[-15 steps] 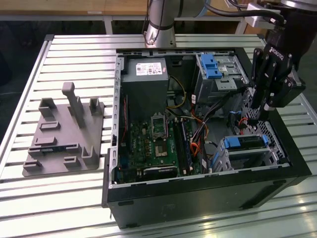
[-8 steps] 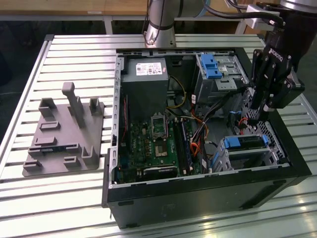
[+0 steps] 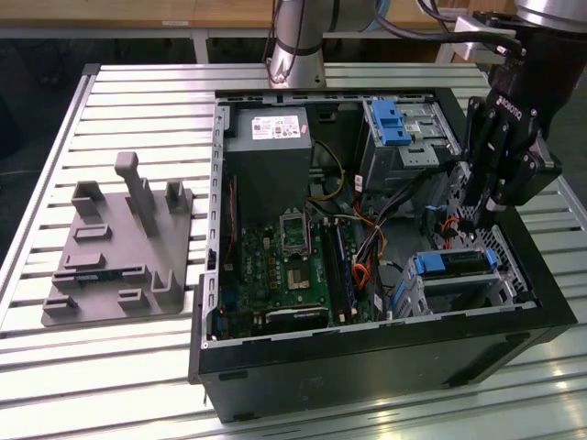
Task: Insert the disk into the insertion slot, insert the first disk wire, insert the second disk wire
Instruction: 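Insert the first disk wire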
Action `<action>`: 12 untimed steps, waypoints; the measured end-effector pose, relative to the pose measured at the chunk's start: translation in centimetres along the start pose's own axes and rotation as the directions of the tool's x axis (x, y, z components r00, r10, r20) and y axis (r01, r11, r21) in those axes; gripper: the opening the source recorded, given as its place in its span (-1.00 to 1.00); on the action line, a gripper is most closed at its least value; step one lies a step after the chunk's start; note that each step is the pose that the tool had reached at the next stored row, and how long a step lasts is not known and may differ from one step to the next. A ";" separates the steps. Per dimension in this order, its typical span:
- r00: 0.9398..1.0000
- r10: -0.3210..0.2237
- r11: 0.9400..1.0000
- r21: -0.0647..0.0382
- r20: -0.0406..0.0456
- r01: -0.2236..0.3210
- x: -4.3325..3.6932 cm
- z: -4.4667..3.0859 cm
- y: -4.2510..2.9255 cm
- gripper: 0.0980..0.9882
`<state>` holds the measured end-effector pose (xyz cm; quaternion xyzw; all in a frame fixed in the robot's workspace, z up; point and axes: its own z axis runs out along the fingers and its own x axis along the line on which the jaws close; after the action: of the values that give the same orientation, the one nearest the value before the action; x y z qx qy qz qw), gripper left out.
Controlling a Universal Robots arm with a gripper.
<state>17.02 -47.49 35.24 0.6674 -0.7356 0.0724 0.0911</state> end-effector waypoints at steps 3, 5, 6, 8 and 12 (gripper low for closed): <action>1.000 0.001 1.000 0.000 0.001 -0.001 0.10 0.16 -0.01 -0.30; 1.000 0.001 1.000 -0.001 0.002 -0.001 0.15 0.25 -0.02 -0.30; 1.000 0.001 1.000 -0.001 0.003 -0.001 0.15 0.29 -0.02 -0.30; 1.000 0.002 1.000 -0.001 0.004 -0.002 0.14 0.37 -0.03 -0.30; 1.000 0.002 1.000 -0.001 0.005 -0.002 0.08 0.62 -0.03 -0.30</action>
<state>17.02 -47.72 34.65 0.6669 -0.7364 0.0705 0.0895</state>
